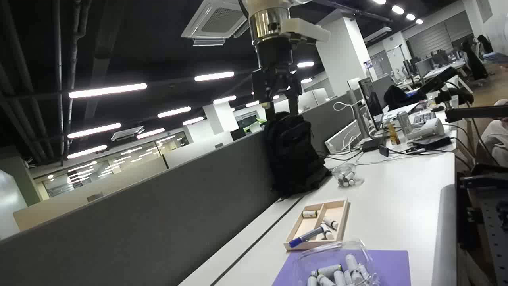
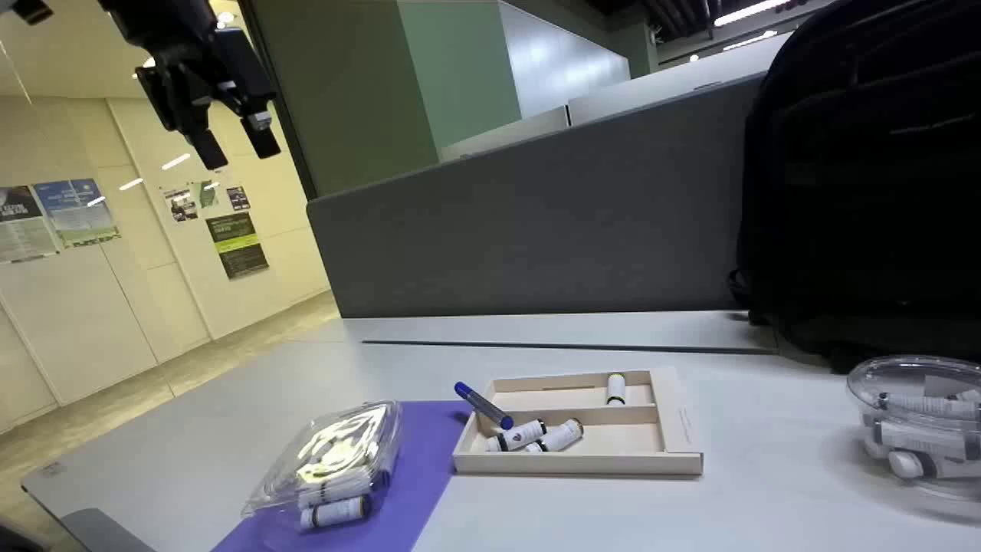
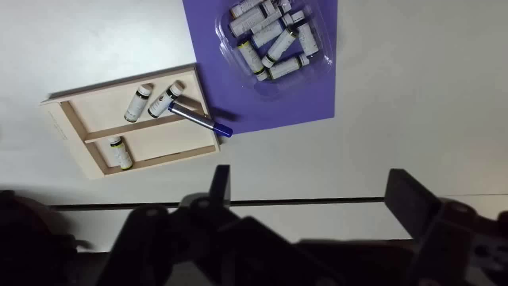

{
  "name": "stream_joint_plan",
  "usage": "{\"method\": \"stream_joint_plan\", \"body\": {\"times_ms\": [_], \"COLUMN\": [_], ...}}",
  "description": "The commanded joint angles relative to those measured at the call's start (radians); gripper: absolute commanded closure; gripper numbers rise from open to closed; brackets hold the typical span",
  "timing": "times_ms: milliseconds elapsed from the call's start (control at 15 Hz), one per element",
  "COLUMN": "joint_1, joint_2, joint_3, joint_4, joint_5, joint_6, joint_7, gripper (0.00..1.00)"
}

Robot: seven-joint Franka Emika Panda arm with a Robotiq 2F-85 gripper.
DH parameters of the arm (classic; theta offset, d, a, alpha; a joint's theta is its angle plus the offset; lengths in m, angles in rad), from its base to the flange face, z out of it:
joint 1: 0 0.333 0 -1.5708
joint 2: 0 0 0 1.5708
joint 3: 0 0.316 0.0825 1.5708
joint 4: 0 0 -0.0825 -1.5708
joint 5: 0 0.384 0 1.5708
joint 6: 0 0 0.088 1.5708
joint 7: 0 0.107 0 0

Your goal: Put the marker on the purple mat

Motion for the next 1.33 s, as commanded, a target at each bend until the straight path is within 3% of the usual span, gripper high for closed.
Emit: {"method": "stream_joint_plan", "body": {"times_ms": [0,933,1267], "joint_1": [0.002,0.002,-0.06], "joint_2": [0.001,0.001,0.166], "joint_3": [-0.002,-0.002,-0.01], "joint_4": [0.001,0.001,0.02], "joint_5": [-0.002,-0.002,-0.066], "joint_6": [-0.002,-0.002,0.203], "joint_7": [0.001,0.001,-0.008], "gripper": [0.0,0.0,0.0]}}
